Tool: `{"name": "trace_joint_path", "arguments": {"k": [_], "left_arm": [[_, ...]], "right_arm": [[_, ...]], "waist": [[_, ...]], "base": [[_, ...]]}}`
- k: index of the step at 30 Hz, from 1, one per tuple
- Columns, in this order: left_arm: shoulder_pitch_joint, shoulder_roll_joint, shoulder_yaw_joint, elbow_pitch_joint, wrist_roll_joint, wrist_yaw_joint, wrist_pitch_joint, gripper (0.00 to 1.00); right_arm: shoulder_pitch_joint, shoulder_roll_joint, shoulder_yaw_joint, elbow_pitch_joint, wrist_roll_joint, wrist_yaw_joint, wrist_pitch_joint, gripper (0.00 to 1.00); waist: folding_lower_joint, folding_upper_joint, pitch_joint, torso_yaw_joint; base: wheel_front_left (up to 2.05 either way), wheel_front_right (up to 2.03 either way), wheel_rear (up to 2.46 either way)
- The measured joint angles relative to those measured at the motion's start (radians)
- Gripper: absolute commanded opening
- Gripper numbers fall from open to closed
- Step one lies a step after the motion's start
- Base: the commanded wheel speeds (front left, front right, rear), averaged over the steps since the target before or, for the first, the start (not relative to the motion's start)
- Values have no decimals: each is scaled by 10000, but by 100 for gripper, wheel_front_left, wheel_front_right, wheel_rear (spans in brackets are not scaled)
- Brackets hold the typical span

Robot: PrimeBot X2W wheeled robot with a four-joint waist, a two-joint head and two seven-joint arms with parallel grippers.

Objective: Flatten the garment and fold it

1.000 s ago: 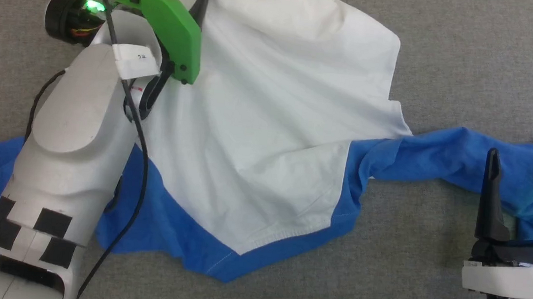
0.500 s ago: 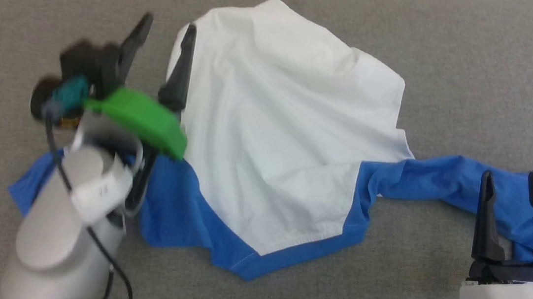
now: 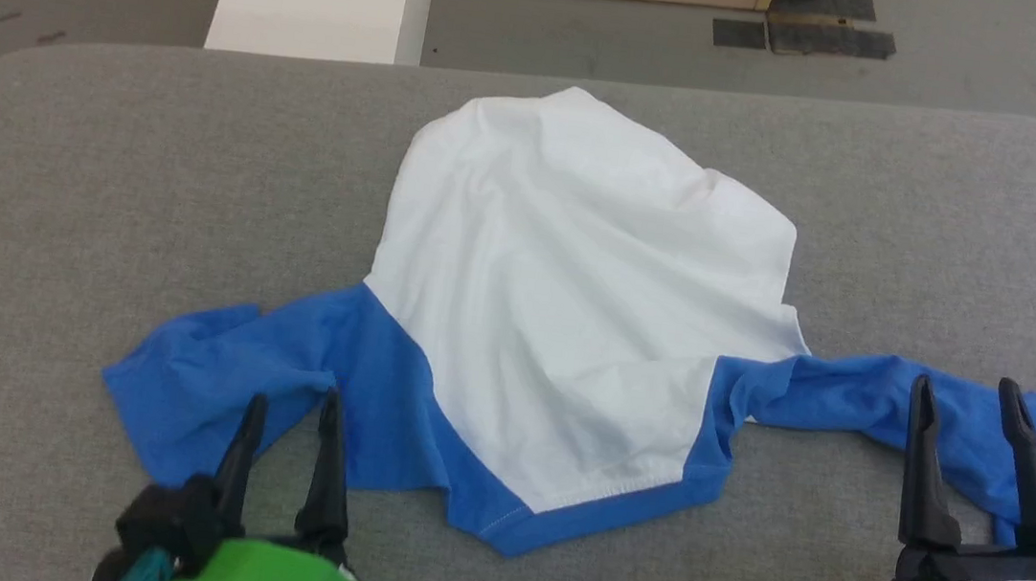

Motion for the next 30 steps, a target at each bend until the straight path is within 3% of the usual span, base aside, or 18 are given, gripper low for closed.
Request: {"name": "trace_joint_path", "arguments": {"k": [10,15,20,24,30], "left_arm": [[859,-520,550,-334,447,-276,-38,100],[847,-550,577,-502,907,-412,-40,100],[791,-619,422,-535,1099,-546,-40,100],[483,-646,217,-512,1139,-617,-40,100],[-111,-671,-17,-476,1139,-688,-40,100]], "right_arm": [[351,0,-6,117,117,-2,21,100],[-88,0,-75,-242,393,-2,692,100],[-1827,-226,77,-715,401,-2,2552,100],[-3615,-1356,353,-669,759,-4,4295,100],[-5544,-2945,1365,788,1852,-4,7632,100]], "waist": [[0,0,-571,143],[0,0,-472,252],[0,0,-120,376],[0,0,281,509],[0,0,883,838]], "base": [[0,0,0],[0,0,0],[0,0,0],[0,0,0],[0,0,0]]}}
